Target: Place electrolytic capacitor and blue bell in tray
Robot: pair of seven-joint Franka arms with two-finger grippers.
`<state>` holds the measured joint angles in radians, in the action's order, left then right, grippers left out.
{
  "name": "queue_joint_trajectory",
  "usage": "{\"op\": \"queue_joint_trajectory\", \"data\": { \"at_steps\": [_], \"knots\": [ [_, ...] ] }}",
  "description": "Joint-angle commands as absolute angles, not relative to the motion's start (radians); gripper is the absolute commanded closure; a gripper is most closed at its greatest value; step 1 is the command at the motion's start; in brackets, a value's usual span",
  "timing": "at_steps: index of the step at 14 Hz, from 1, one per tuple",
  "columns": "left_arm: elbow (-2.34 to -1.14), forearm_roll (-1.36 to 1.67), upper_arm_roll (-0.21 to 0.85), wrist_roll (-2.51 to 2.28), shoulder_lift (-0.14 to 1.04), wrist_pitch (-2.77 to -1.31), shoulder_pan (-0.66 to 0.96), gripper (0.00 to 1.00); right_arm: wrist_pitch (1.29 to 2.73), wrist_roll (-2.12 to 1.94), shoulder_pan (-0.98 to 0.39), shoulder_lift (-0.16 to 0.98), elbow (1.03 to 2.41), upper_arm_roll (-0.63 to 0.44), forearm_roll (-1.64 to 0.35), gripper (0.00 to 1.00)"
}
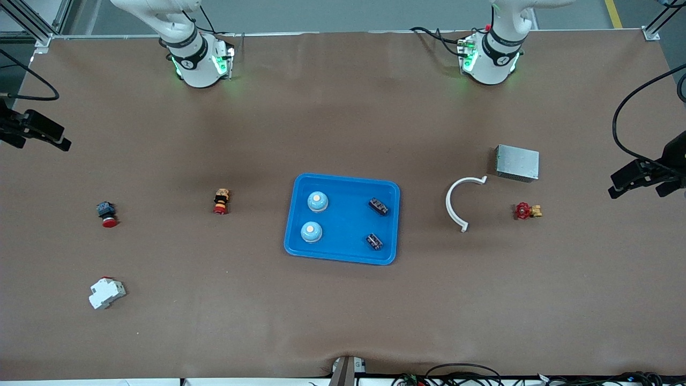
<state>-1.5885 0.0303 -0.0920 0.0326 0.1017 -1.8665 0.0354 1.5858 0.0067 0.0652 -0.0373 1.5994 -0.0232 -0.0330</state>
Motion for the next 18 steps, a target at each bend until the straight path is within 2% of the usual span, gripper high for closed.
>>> {"op": "queue_joint_trajectory", "data": {
  "at_steps": [1, 4, 9, 18],
  "knots": [
    [-1.58, 0.051, -0.081, 0.017, 0.063, -1.845, 0.023, 0.0, 1.586, -0.008, 0.071, -0.071, 1.632, -0.015, -0.017, 0.0],
    [-1.612, 0.049, -0.081, -0.127, 0.009, -1.835, 0.046, 0.0, 1.586, -0.008, 0.069, -0.075, 1.634, -0.015, -0.017, 0.0],
    [-1.597, 0.04, -0.083, 0.029, -0.003, -1.761, 0.052, 0.0, 1.591, -0.006, 0.069, -0.074, 1.634, -0.015, -0.017, 0.0],
    [-1.574, 0.038, -0.081, -0.075, -0.032, -1.686, 0.058, 0.0, 1.595, -0.006, 0.064, -0.074, 1.634, -0.015, -0.017, 0.0]
  ]
}}
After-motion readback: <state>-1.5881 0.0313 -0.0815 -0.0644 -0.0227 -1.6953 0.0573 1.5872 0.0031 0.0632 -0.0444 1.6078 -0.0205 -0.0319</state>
